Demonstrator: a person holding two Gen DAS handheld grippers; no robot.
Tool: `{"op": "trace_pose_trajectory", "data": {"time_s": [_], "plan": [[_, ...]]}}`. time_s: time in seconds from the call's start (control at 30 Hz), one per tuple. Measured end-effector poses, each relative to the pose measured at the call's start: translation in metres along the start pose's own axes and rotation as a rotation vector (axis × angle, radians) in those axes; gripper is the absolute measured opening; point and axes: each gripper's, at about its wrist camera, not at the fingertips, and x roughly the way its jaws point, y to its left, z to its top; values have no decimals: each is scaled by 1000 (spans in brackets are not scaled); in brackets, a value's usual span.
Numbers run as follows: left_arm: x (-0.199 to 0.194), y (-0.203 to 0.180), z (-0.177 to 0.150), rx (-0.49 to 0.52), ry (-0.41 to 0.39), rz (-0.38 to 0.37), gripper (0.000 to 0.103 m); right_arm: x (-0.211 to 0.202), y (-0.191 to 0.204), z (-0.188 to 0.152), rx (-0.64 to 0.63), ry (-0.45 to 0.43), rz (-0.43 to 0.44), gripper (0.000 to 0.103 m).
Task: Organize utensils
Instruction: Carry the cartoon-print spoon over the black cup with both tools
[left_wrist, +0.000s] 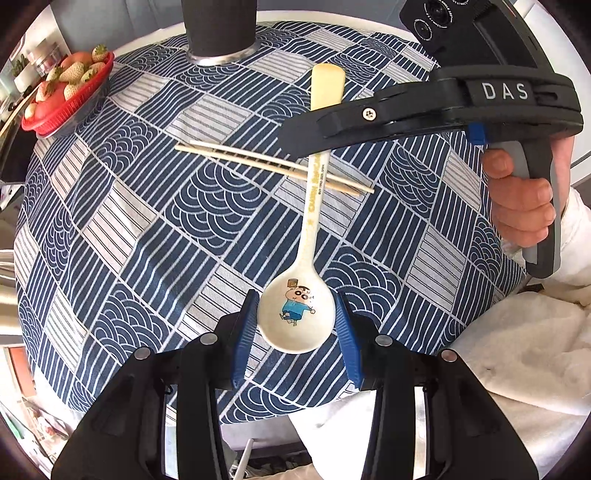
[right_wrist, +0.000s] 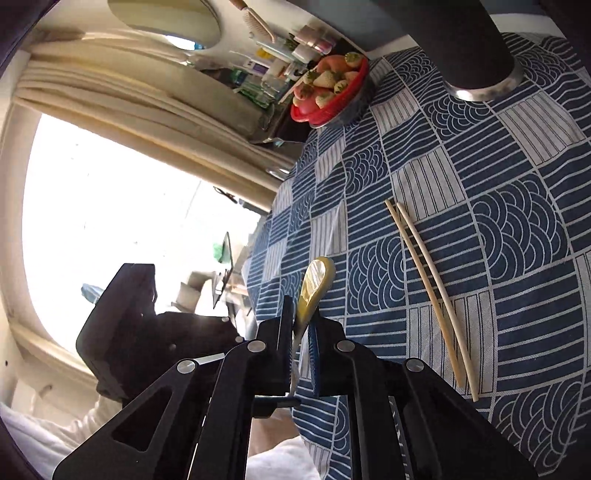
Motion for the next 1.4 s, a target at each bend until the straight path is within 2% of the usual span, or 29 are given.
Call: {"op": "trace_pose_trajectory", "data": {"time_s": [0.27,0.5,0.73,0.93,1.13,1.4], "plan": [[-11,8,32,109,-29,0,42,-20,18,19,-30,-102,-21,6],[-30,25,65,222,-67,-2,42,-42,43,45,-60,-242,-69,5],[-53,40,93,319,-129,-6,42,-51,69,73,-95,-328,-123,5],[-64,51,109,397,-172,-8,42,-56,90,81,-136,-385,-169,5],[-68,58,124,465,-194,-40,42,-54,115,86,-173,-425,-265,5],[-73,63,143,574,-245,-90,42,-53,143,87,-209,-509,-436,5]]}}
